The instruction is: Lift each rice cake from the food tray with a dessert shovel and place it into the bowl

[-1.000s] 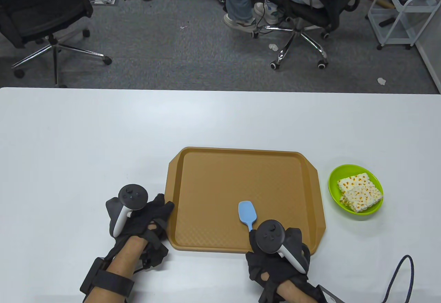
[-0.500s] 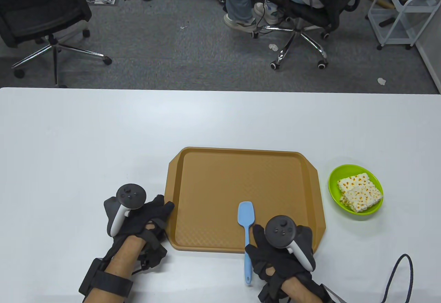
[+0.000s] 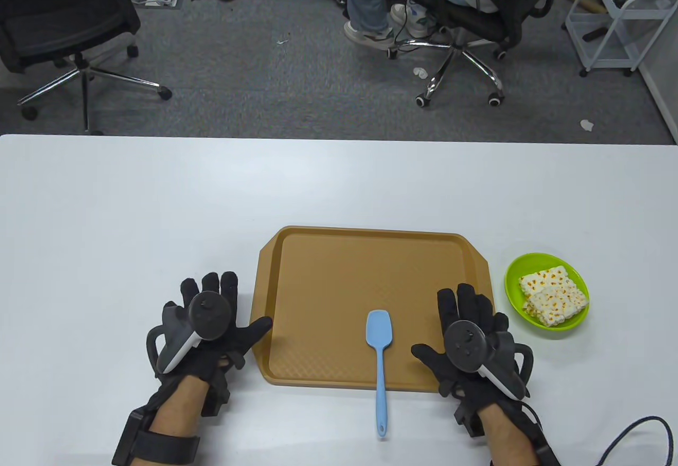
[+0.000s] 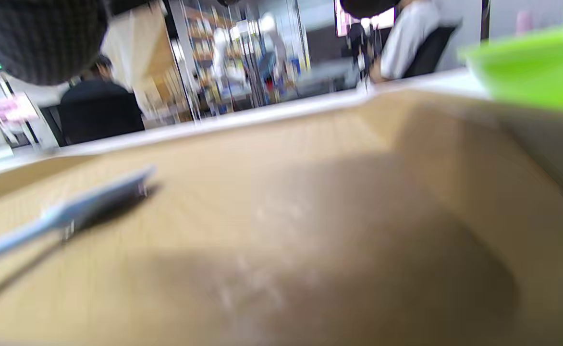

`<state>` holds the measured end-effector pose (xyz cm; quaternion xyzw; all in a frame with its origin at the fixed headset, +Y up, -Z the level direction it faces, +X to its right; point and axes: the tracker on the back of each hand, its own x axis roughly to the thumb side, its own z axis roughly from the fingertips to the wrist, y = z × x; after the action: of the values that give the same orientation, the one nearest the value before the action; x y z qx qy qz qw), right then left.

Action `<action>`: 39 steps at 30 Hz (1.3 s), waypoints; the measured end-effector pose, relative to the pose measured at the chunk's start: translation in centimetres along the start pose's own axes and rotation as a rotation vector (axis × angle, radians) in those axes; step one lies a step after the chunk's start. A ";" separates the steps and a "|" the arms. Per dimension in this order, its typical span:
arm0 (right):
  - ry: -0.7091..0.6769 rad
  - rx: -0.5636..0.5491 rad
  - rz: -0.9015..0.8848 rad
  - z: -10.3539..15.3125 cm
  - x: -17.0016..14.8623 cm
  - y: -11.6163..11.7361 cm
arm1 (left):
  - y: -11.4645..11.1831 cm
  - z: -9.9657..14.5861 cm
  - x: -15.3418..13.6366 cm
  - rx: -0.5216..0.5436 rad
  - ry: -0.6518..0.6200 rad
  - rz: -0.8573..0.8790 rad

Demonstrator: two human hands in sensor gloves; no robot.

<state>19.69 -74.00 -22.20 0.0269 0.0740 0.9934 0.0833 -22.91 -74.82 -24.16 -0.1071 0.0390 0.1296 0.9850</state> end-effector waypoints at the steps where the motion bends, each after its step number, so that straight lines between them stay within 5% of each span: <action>1: 0.000 0.071 0.009 -0.3 0.2 0.8 | -0.4 -0.2 0.0 -0.022 0.005 -0.042; 15: -0.010 -0.008 0.115 0.6 1.5 1.7 | -0.9 -0.1 0.2 -0.026 0.022 -0.066; 39: -0.041 0.002 0.041 1.4 1.9 0.5 | -0.8 -0.2 1.0 -0.020 -0.027 -0.058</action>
<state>17.84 -73.96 -20.67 0.0487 0.0728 0.9941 0.0645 -21.76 -75.38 -24.29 -0.1162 0.0214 0.1025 0.9877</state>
